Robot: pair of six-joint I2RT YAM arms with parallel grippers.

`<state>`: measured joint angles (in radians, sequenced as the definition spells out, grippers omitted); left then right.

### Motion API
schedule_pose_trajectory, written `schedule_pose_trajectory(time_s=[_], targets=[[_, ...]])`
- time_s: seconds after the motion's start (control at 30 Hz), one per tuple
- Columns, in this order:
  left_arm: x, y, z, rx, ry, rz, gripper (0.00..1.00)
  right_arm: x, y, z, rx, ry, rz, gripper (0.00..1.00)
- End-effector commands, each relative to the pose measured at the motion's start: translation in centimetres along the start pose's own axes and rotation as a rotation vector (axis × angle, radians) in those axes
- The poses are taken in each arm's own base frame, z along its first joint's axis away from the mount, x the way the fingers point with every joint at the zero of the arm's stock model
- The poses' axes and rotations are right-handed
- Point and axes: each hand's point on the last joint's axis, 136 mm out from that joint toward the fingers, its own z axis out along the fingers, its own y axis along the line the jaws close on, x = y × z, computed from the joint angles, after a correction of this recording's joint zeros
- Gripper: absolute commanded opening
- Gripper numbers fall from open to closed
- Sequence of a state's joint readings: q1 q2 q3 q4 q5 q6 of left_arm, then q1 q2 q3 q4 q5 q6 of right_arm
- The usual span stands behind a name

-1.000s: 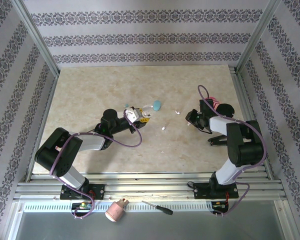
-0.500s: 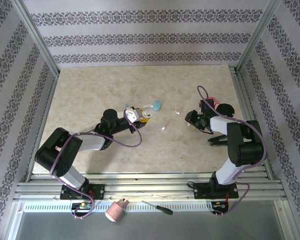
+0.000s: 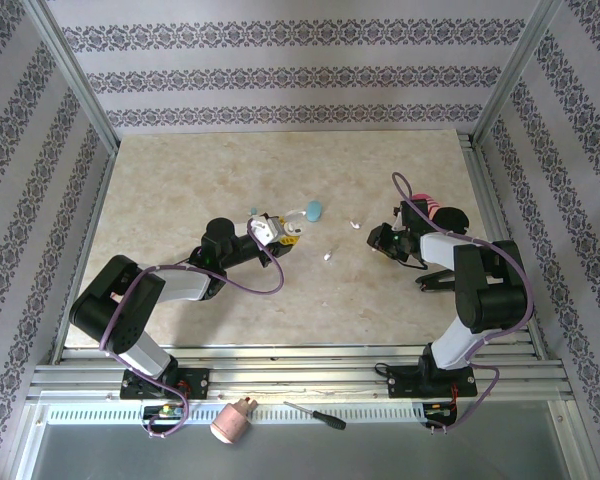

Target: Insert the wireless bluetooth earbuds into the charging case

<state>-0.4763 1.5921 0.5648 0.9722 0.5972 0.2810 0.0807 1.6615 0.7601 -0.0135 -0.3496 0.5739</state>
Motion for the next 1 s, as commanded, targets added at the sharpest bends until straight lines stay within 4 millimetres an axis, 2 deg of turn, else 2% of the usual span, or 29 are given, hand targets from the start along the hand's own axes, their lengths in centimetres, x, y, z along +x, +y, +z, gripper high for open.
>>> schedule_pose_trajectory(time_s=[0.0,0.17,0.3,0.6,0.73,0.97], targets=[[-1.2,-0.4,-0.2,0.006,-0.042,0.021,0.23,0.2,0.6,-0.3,-0.023,0.022,-0.019,0.31],[-1.2,-0.4,-0.3,0.005,-0.044,0.019,0.23,-0.1,0.5,-0.1,-0.002,0.032,-0.010,0.27],[-1.3,-0.4,-0.4,0.000,-0.046,0.022,0.23,-0.1,-0.5,0.1,0.066,0.054,-0.003,0.24],[-1.0,-0.4,-0.5,-0.005,-0.036,0.026,0.23,-0.1,-0.3,0.2,0.077,0.050,-0.020,0.20],[-1.0,-0.4,-0.4,-0.006,-0.038,0.025,0.23,-0.3,0.7,-0.4,0.058,0.025,-0.049,0.21],[-0.9,-0.3,-0.1,-0.003,-0.048,0.010,0.23,0.1,3.8,-2.8,-0.010,-0.011,-0.106,0.21]])
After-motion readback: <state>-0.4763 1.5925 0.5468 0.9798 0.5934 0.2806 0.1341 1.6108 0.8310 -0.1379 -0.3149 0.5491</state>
